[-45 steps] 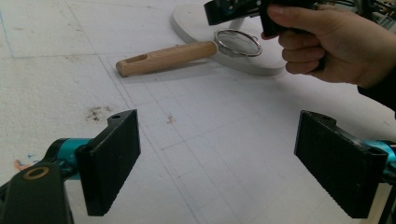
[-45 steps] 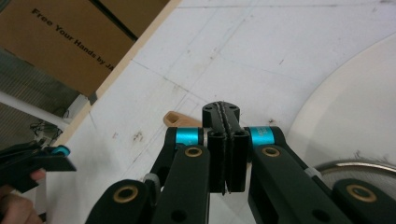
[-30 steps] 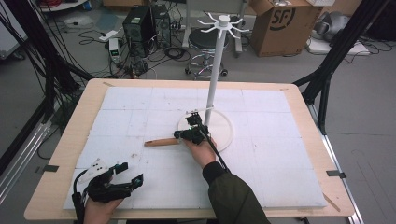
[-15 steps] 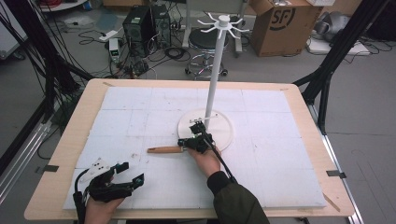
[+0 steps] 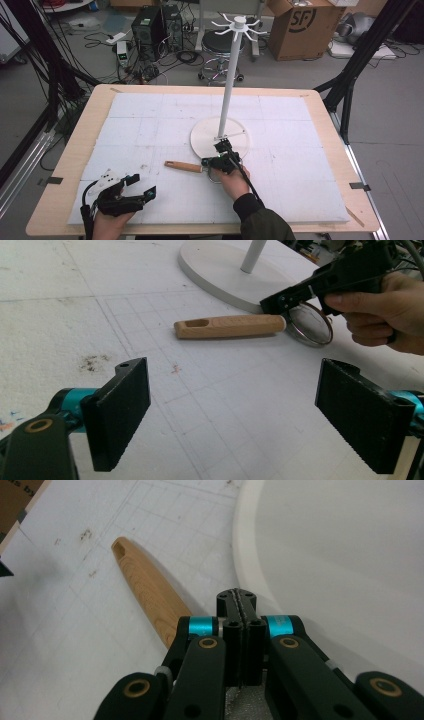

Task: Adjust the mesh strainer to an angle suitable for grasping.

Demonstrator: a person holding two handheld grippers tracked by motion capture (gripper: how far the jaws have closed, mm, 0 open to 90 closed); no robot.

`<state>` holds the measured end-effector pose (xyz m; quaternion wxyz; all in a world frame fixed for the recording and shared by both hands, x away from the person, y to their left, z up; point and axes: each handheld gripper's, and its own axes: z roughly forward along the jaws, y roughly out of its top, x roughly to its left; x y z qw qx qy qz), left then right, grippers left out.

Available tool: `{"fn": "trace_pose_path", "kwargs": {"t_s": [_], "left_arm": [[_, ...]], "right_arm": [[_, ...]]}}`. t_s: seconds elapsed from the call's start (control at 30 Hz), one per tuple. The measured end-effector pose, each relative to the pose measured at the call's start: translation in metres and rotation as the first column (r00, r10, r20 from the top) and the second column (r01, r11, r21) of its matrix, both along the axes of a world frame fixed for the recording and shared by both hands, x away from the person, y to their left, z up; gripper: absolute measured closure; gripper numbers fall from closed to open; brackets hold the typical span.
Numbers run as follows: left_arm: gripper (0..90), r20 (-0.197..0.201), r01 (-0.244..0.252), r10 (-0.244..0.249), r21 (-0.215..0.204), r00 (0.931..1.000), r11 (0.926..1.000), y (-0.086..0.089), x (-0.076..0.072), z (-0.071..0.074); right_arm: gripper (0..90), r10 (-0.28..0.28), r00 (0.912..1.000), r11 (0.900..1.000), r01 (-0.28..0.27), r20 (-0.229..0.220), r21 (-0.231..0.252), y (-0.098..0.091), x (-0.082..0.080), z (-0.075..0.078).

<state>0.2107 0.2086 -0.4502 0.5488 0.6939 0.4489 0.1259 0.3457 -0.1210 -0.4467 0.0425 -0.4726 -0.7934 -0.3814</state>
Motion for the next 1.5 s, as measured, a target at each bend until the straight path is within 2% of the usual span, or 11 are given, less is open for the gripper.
{"fn": "trace_pose_path", "kwargs": {"t_s": [0.13, 0.23, 0.3, 0.7, 0.87, 1.17, 1.37, 1.47, 1.5], "left_arm": [[14.9, -0.001, 0.000, 0.000, 0.001, 1.0000, 1.0000, -0.001, 0.001, 0.000], [15.0, -0.002, 0.001, -0.001, 0.005, 1.0000, 1.0000, -0.001, 0.001, 0.000], [15.0, -0.002, 0.001, -0.001, 0.003, 1.0000, 1.0000, -0.001, 0.001, 0.000], [14.9, -0.003, -0.002, 0.002, 0.002, 1.0000, 1.0000, -0.002, 0.002, -0.001], [14.9, -0.006, 0.001, -0.001, 0.005, 1.0000, 1.0000, -0.001, 0.002, -0.001], [14.9, -0.006, -0.001, 0.001, 0.003, 1.0000, 1.0000, -0.003, 0.003, -0.001], [15.0, -0.007, -0.001, 0.001, 0.004, 1.0000, 1.0000, -0.002, 0.003, -0.001], [14.9, -0.004, -0.002, 0.002, 0.005, 1.0000, 1.0000, -0.001, 0.003, -0.001], [15.0, -0.007, -0.001, 0.001, 0.003, 1.0000, 1.0000, -0.002, 0.003, -0.002]], "right_arm": [[90.0, -0.023, 0.9997, 0.9997, 0.023, -0.005, -0.002, -0.015, -0.006, 0.001], [90.0, -0.027, 0.9996, 0.9996, 0.027, -0.009, 0.013, -0.025, -0.011, 0.001], [90.0, -0.021, 0.9998, 0.9998, 0.021, -0.006, 0.001, -0.029, -0.015, 0.000], [90.0, -0.021, 0.9996, 0.9995, 0.021, -0.018, 0.025, -0.054, -0.034, -0.004], [90.0, -0.024, 0.9996, 0.9996, 0.024, -0.017, 0.016, -0.068, -0.041, -0.004], [90.0, -0.025, 0.9995, 0.9996, 0.025, -0.020, 0.009, -0.082, -0.049, -0.004], [90.0, -0.037, 0.9987, 0.9988, 0.038, -0.035, 0.031, -0.088, -0.051, -0.006], [90.0, -0.033, 0.9991, 0.9991, 0.033, -0.027, 0.025, -0.088, -0.051, -0.005], [90.0, -0.027, 0.9995, 0.9989, 0.027, -0.015, 0.039, -0.088, -0.051, -0.004]]}}
